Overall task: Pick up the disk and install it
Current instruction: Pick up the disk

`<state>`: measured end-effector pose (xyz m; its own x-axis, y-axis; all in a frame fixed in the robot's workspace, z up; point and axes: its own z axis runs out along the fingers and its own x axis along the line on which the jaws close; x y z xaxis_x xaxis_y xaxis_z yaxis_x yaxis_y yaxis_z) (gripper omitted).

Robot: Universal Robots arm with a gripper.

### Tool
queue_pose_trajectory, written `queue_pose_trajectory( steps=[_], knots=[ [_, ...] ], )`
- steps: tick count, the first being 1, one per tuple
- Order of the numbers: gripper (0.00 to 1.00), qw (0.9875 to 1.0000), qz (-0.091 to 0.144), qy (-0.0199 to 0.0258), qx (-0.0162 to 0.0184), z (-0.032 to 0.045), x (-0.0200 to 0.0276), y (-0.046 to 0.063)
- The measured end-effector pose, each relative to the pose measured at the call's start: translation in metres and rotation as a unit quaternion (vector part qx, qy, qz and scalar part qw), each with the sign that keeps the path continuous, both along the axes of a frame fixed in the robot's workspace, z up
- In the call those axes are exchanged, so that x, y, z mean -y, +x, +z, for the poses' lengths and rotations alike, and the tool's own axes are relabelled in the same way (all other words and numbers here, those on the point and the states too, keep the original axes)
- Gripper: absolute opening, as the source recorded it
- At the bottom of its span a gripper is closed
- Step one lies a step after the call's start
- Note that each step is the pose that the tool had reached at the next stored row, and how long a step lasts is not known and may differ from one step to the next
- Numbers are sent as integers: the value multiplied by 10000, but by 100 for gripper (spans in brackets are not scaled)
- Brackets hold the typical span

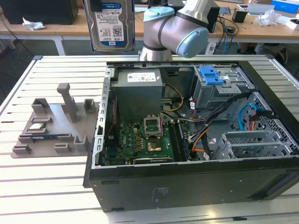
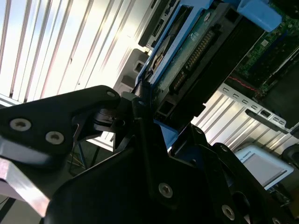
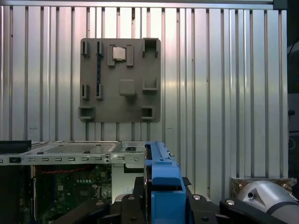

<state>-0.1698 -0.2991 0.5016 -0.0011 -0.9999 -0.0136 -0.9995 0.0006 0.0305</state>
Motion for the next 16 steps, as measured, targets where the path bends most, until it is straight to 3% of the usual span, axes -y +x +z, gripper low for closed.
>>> queue_pose_trajectory(
  steps=[11, 16],
  knots=[
    [37, 10000, 2, 0, 0, -1, 0, 64],
    [37, 10000, 0, -6, 0, -6, 0, 184]
  ],
)
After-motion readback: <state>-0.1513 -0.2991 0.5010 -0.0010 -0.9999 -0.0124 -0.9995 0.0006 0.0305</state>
